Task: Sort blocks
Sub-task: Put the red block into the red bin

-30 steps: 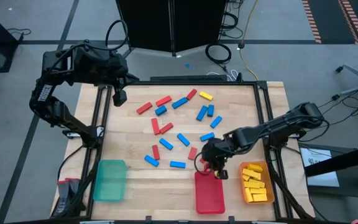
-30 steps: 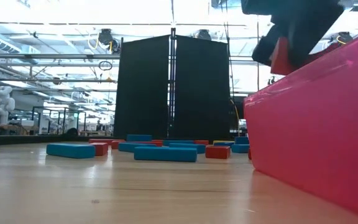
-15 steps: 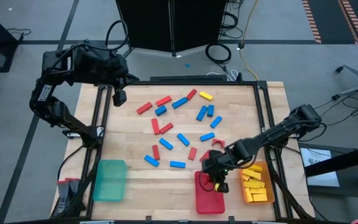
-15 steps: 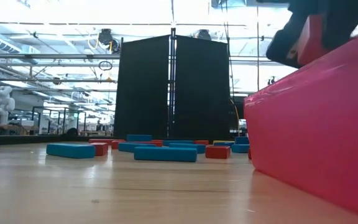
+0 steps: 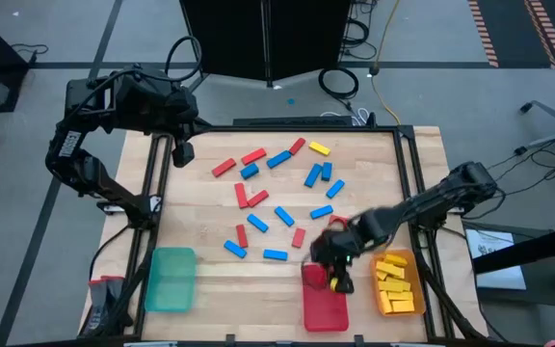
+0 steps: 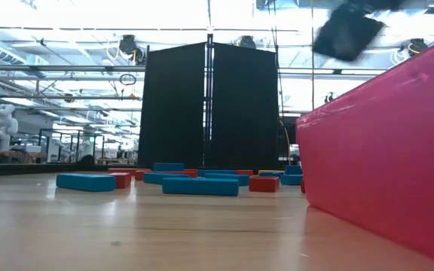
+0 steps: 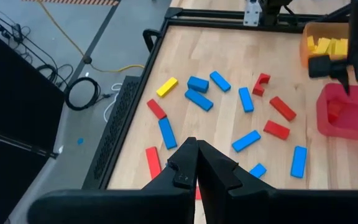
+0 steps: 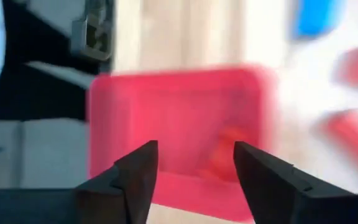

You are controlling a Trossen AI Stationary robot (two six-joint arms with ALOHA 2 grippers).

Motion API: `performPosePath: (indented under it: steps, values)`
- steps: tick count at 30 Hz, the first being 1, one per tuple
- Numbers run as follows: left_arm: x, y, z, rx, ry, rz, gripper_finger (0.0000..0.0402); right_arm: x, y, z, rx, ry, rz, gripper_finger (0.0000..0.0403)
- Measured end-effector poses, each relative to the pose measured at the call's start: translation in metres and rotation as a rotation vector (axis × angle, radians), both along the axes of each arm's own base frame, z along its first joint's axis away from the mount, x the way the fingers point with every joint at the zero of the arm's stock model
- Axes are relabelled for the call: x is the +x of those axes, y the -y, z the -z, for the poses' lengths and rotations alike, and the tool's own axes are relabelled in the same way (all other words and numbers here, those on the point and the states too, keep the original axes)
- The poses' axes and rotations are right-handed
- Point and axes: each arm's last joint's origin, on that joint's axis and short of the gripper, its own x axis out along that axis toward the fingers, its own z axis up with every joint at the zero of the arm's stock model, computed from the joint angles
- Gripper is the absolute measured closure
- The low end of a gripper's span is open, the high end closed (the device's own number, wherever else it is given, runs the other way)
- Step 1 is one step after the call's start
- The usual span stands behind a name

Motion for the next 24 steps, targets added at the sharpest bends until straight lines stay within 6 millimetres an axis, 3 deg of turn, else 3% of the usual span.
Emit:
performPosePath:
  steps: [4, 7, 12, 17, 24]
  values:
    - [0.0, 0.0, 0.0, -0.004, 0.002, 0.003, 0.0386, -0.01, 0.035, -0.031, -0.392, -0.007, 0.023, 0.0185]
    - [0.0, 0.001, 0.0, -0.034, 0.011, -0.005, 0.0386, -0.016, 0.064, -0.03, -0.568, -0.08, 0.044, 0.0187]
    - [0.001, 0.003, 0.0, -0.055, 0.018, -0.003, 0.0386, -0.019, 0.095, 0.015, -0.452, -0.193, 0.054, 0.0189]
    - [0.001, 0.006, 0.0, -0.055, 0.018, 0.013, 0.0386, -0.035, 0.118, 0.064, -0.414, -0.286, 0.077, 0.0173]
    - [0.002, 0.006, -0.001, -0.051, 0.029, 0.016, 0.0386, -0.04, 0.141, 0.088, -0.42, -0.243, 0.173, 0.0149]
